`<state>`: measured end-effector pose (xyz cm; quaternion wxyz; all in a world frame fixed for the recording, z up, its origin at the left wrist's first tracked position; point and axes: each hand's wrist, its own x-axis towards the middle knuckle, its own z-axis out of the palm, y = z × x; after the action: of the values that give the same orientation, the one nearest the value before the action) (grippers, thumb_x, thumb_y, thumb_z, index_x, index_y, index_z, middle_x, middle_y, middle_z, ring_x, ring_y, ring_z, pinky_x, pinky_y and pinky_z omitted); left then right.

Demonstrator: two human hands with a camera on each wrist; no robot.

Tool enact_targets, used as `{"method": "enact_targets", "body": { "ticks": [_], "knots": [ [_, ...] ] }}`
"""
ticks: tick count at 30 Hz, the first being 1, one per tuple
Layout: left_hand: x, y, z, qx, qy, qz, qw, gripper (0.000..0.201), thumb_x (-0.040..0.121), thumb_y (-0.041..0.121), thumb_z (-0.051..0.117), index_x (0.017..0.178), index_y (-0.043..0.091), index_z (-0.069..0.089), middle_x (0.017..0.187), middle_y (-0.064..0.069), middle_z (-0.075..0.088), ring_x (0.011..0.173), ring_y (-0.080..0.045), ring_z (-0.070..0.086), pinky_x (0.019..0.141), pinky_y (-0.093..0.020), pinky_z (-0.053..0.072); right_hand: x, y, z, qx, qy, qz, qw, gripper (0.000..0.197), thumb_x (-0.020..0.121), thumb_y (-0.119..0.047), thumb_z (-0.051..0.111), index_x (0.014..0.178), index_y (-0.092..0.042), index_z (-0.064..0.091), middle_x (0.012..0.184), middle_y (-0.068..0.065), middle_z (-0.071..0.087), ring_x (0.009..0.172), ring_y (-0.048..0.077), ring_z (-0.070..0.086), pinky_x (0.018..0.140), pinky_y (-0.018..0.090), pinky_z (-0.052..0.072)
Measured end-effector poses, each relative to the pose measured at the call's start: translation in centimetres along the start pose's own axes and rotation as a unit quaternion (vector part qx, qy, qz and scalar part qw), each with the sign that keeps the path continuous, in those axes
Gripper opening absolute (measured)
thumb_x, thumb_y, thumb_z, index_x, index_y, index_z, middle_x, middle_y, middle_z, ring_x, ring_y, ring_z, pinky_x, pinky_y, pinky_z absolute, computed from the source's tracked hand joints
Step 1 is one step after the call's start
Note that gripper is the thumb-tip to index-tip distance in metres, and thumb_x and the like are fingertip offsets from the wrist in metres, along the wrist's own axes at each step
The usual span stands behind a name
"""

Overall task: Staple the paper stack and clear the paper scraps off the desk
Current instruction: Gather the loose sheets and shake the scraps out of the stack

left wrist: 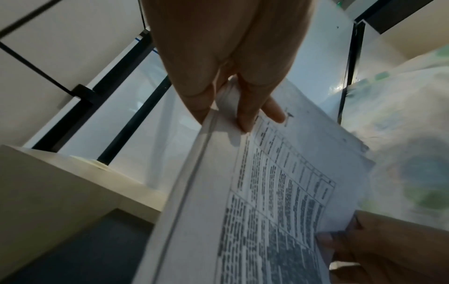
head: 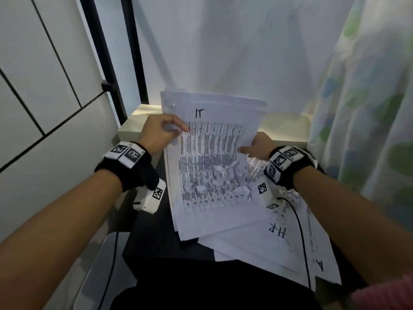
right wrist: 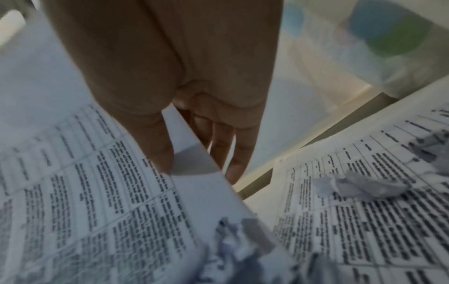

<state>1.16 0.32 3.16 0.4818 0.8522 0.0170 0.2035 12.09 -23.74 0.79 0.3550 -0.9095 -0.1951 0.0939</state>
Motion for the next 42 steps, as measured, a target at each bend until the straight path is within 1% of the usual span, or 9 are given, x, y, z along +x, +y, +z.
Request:
{"method": "enact_targets", "body": {
  "ticks": [4,10,14,17,20,23,30,32,42],
  "knots": [
    [0.4,0.8,1.3,-0.038,0.035,0.032,0.998,0.028,0.082,-0.004,0.062,0.095,0.021,0.065,0.105,0.008,0.064,0.112,-0.011,0.055,0.111,-0.039,0.038,-0.2,-0.1,-1.4,0.095,0.042,0.006,0.995,0.033,0.093,-0.014,0.055,0.121,0.004,0.055,0.109,0.014,0.061,0.089,0.022,0.06,0.071,0.027,0.052],
    [0.3,0.1,3.7,-0.099,0.112,-0.038,0.988,0.063,0.08,0.008,0.069,0.114,0.03,0.021,0.118,-0.012,0.055,0.104,-0.025,0.06,0.09,-0.036,0.052,-1.7,-1.7,-3.1,0.236,0.113,-0.023,0.965,0.035,0.095,-0.01,0.049,0.129,0.0,0.048,0.125,0.017,0.059,0.111,0.029,0.059,0.096,0.043,0.049],
    [0.9,1.5,4.1,-0.087,0.117,-0.028,0.989,0.047,0.086,0.005,0.062,0.128,0.009,0.041,0.105,0.0,0.058,0.09,-0.013,0.06,0.085,-0.025,0.054,-3.0,-2.9,-4.4,0.252,0.129,-0.062,0.957,0.003,0.091,-0.014,0.058,0.092,-0.014,0.055,0.071,-0.016,0.061,0.054,-0.011,0.057,0.054,0.008,0.045],
    [1.5,3.2,3.9,-0.102,0.111,0.036,0.988,0.032,0.09,0.003,0.054,0.122,0.008,0.054,0.106,0.001,0.061,0.089,-0.007,0.06,0.079,-0.009,0.051,-3.7,-3.6,-5.4,0.287,0.178,-0.067,0.939,0.033,0.085,-0.009,0.066,0.066,-0.024,0.044,0.041,-0.016,0.053,0.034,-0.011,0.05,0.04,0.006,0.04],
    [2.2,4.0,4.2,-0.116,0.101,0.091,0.984,0.021,0.091,0.01,0.051,0.112,0.016,0.052,0.097,0.003,0.061,0.086,-0.011,0.058,0.079,-0.022,0.049,-3.7,-3.7,-6.8,0.321,0.24,-0.076,0.913,0.007,0.084,-0.008,0.068,0.085,-0.009,0.061,0.068,-0.008,0.063,0.048,-0.01,0.059,0.049,0.013,0.052],
    [2.7,3.2,5.8,-0.049,0.063,-0.022,0.997,0.036,0.089,0.015,0.058,0.122,0.008,0.047,0.099,0.0,0.058,0.085,-0.016,0.059,0.07,-0.025,0.051,-4.1,-3.3,-8.9,0.346,0.298,-0.079,0.886,0.022,0.084,-0.004,0.066,0.105,-0.001,0.06,0.083,-0.001,0.064,0.063,-0.002,0.064,0.059,0.016,0.054],
    [1.7,1.9,11.0,0.279,-0.243,-0.112,0.922,0.033,0.093,0.019,0.05,0.118,0.0,0.059,0.121,-0.019,0.063,0.104,-0.033,0.06,0.086,-0.035,0.047,-5.1,1.6,-12.8,0.264,0.4,0.023,0.878,0.023,0.085,-0.009,0.065,0.107,-0.003,0.064,0.098,0.001,0.06,0.091,0.016,0.057,0.073,0.019,0.051],
    [2.1,0.9,12.6,0.307,-0.262,-0.13,0.906,0.038,0.094,0.026,0.047,0.12,0.0,0.057,0.125,-0.018,0.06,0.112,-0.035,0.058,0.093,-0.038,0.046,-5.5,2.6,-12.9,0.226,0.39,0.062,0.89,0.004,0.088,-0.01,0.061,0.088,-0.006,0.063,0.095,0.003,0.061,0.098,0.02,0.057,0.071,0.016,0.048],
    [2.6,-2.2,15.9,0.398,-0.199,-0.266,0.855,0.09,0.075,0.05,0.066,0.139,0.0,0.025,0.137,-0.02,0.039,0.124,-0.035,0.046,0.101,-0.041,0.043,-5.0,8.2,-9.2,0.118,0.283,0.226,0.925,0.031,0.084,0.004,0.058,0.114,0.013,0.059,0.117,0.023,0.063,0.112,0.035,0.06,0.085,0.03,0.045]
  ]
}}
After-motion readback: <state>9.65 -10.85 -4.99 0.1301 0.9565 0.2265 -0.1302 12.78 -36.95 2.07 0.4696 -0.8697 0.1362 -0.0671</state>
